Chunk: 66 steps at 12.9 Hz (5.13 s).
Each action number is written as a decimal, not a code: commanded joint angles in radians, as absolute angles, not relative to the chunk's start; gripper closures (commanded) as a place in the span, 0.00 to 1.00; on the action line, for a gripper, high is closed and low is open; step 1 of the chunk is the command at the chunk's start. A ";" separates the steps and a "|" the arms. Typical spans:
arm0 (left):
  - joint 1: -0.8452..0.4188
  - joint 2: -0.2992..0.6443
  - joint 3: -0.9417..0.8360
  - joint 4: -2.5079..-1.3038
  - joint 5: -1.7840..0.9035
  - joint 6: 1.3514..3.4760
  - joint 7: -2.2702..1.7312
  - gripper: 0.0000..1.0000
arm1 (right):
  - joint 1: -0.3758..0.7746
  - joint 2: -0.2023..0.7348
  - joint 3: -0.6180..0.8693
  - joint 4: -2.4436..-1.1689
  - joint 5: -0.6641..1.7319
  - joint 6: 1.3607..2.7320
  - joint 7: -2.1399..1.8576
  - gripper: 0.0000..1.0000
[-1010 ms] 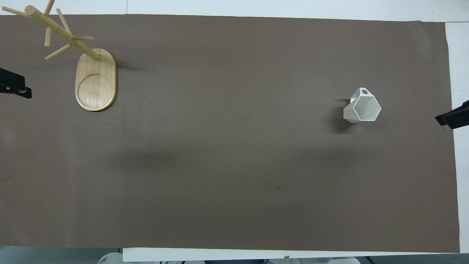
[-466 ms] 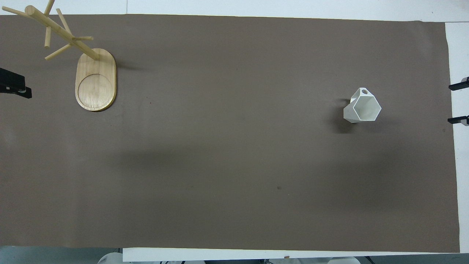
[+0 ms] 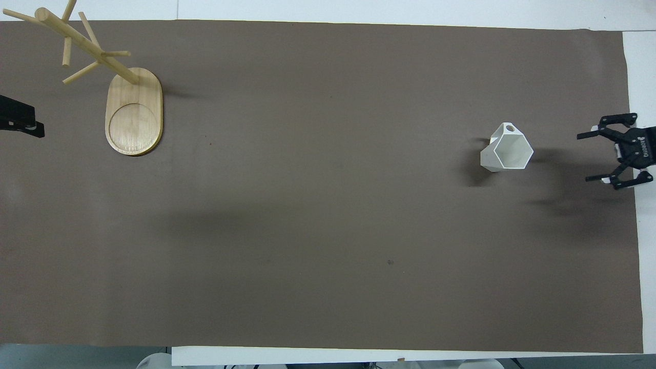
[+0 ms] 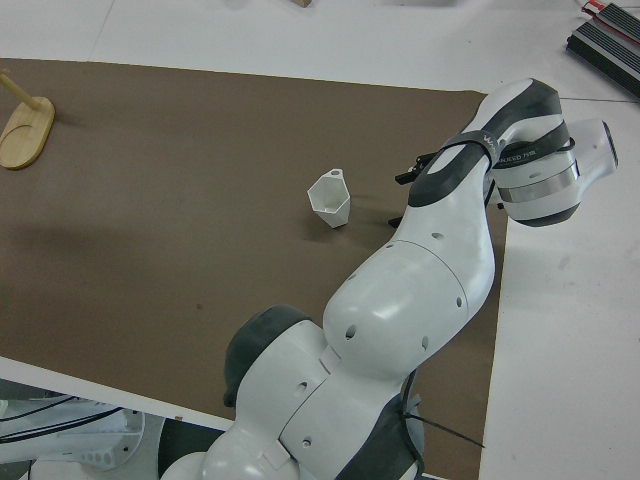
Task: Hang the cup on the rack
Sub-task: 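Reach the right gripper to the white mug and close on it, then lift the white mug with the right gripper toward the table center, then grasp the mug with the left gripper while the right gripper holds it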
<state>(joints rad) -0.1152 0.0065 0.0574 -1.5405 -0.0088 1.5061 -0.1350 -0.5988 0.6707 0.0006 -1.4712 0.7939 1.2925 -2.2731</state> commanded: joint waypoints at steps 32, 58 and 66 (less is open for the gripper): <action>-0.114 -0.021 0.054 -1.569 -0.003 1.508 -0.130 0.00 | -0.496 0.772 0.153 -1.635 1.014 1.411 -2.519 0.81; -0.526 0.265 0.048 -1.431 0.066 1.710 -0.518 0.00 | 0.528 0.400 0.155 -1.747 1.864 2.542 -2.214 0.89; -0.540 0.288 0.046 -1.351 0.060 1.574 -0.528 0.00 | 0.528 0.400 0.153 -1.747 1.864 2.546 -2.214 0.89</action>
